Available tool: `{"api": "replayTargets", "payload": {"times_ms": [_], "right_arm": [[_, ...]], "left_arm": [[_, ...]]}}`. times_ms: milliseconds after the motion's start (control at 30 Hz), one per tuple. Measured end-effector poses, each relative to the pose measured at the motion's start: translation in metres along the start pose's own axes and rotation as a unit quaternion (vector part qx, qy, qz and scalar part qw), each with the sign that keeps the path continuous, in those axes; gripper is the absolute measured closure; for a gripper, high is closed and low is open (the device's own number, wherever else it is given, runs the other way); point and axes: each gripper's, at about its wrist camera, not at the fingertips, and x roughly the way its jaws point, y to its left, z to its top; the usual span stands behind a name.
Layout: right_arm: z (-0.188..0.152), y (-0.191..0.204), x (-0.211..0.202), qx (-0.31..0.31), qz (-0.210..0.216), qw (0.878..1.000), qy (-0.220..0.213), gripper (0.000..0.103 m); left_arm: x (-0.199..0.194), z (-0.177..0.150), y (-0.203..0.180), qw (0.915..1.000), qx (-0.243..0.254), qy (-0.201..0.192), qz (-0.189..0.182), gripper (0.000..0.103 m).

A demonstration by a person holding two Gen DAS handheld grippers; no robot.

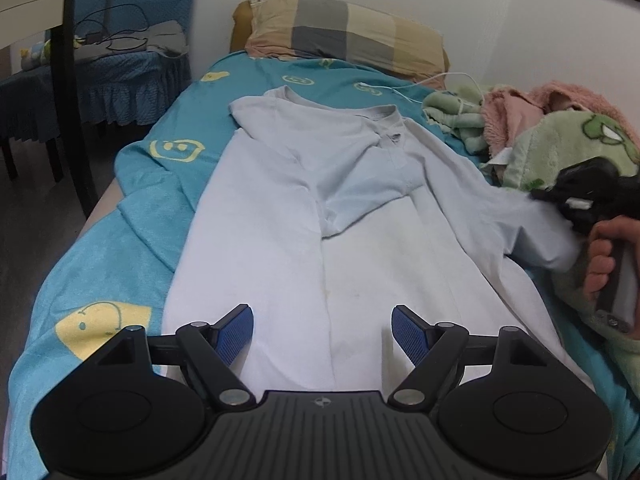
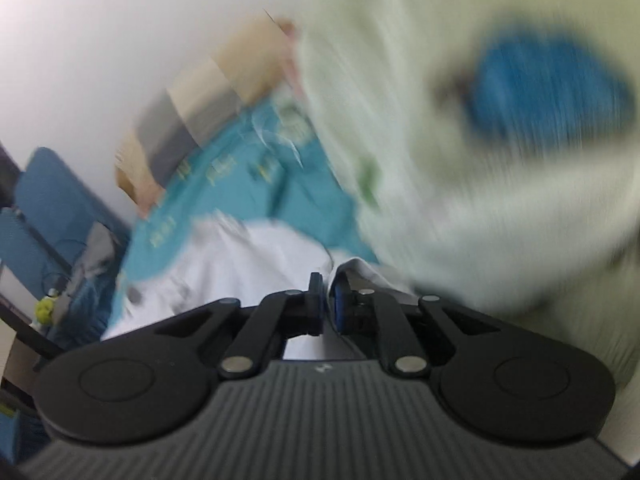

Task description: Fold clothes

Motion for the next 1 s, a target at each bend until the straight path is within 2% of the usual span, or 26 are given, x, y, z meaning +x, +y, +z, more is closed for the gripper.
{"api": "replayTargets", "payload": {"times_ms": [67,200,333,400,533,600,700,733,767,800,833,867,1000], "right_arm": [[0.011,0.010,-0.013,-0.024,0.004,0.999,-0.033,0.095],[0.031,0.034,-0.021,-0.063,-0.013,0.995,-0.070,0.095],[0.033,0.099,-0.022,-0.148,0.012,0.984,-0.098,0.095],[0.018,0.140,-0.019,-0.192,0.038,0.976,-0.097,0.095],[-0.043,0.224,0.007,-0.289,0.101,0.951,-0.052,0.095],[-0.076,0.246,0.027,-0.317,0.124,0.940,-0.009,0.094],[-0.111,0.254,0.055,-0.327,0.157,0.931,0.052,0.093],[-0.115,0.252,0.059,-0.326,0.159,0.930,0.068,0.087],[-0.120,0.250,0.062,-0.324,0.161,0.928,0.083,0.068],[-0.118,0.244,0.053,-0.326,0.164,0.928,0.083,0.056],[-0.116,0.239,0.044,-0.327,0.166,0.927,0.082,0.037],[-0.114,0.233,0.034,-0.328,0.168,0.926,0.081,0.033],[-0.101,0.208,-0.010,-0.327,0.173,0.926,0.079,0.033]], "left_arm": [[-0.005,0.005,0.006,0.9999,-0.004,-0.010,0.010,0.025],[-0.015,0.016,0.018,0.9990,-0.011,-0.032,0.030,0.025],[-0.025,0.027,0.030,0.9972,-0.017,-0.054,0.050,0.025],[-0.030,0.033,0.039,0.9957,-0.024,-0.065,0.061,0.025],[-0.040,0.038,0.064,0.9925,-0.052,-0.080,0.078,0.025],[-0.041,0.038,0.075,0.9916,-0.067,-0.079,0.078,0.025],[-0.040,0.037,0.085,0.9914,-0.077,-0.074,0.076,0.025],[-0.038,0.036,0.087,0.9914,-0.079,-0.072,0.076,0.025],[-0.036,0.035,0.088,0.9916,-0.081,-0.069,0.073,0.025],[-0.033,0.034,0.088,0.9920,-0.083,-0.066,0.068,0.025],[-0.031,0.034,0.087,0.9926,-0.083,-0.062,0.063,0.025],[-0.028,0.034,0.086,0.9932,-0.083,-0.058,0.057,0.025],[-0.022,0.028,0.071,0.9962,-0.061,-0.047,0.042,0.025]]}}
